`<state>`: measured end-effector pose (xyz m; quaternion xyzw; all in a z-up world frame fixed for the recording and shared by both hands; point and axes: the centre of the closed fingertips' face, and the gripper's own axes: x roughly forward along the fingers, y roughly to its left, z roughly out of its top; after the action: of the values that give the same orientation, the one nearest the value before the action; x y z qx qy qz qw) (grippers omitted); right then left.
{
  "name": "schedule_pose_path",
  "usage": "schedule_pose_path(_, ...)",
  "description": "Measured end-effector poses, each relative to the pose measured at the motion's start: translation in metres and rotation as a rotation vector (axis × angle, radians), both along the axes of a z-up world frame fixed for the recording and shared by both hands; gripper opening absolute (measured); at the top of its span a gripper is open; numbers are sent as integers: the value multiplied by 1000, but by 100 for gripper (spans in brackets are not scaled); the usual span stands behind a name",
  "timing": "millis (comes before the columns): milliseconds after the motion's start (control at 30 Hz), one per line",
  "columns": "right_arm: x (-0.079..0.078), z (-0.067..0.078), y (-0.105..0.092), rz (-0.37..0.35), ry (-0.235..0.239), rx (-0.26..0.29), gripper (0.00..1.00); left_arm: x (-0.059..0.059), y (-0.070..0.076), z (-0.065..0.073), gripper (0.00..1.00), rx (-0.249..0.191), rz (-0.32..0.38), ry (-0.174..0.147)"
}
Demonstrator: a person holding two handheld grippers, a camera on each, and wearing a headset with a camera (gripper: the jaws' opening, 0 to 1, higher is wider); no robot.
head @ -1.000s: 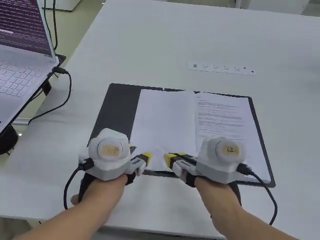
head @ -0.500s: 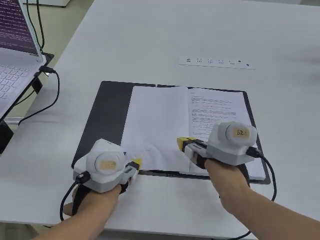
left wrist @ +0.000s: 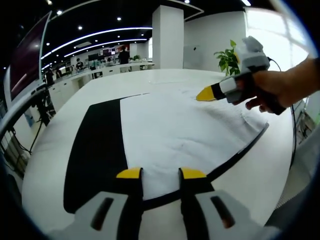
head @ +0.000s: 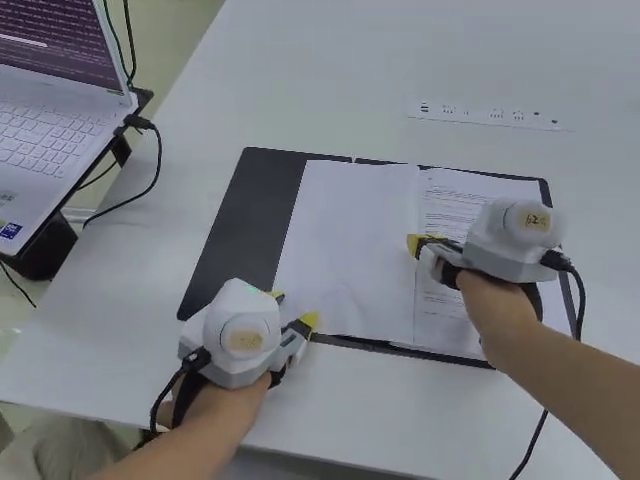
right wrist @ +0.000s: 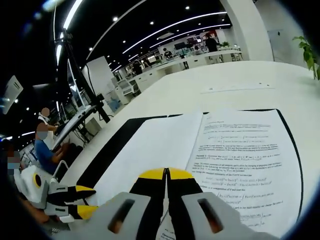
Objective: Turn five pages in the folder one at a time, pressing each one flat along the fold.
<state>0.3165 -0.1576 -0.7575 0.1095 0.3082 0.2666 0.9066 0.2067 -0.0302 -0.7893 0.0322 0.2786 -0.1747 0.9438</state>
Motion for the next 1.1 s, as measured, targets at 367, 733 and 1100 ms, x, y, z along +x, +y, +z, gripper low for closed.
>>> schedule_pose_path(367,26,-10,2,-30,12,-1,0,1,0,-2,27,4,-4,-7)
schedule_pose_path(733,53,-12,0,-55,-18,-5,0,-1,0,-3,27,-8,2,-19)
schedule_pose_path(1100,84,-9,0,-79,-67,-56,0,-2,-1,-1,27,-12,1,-26)
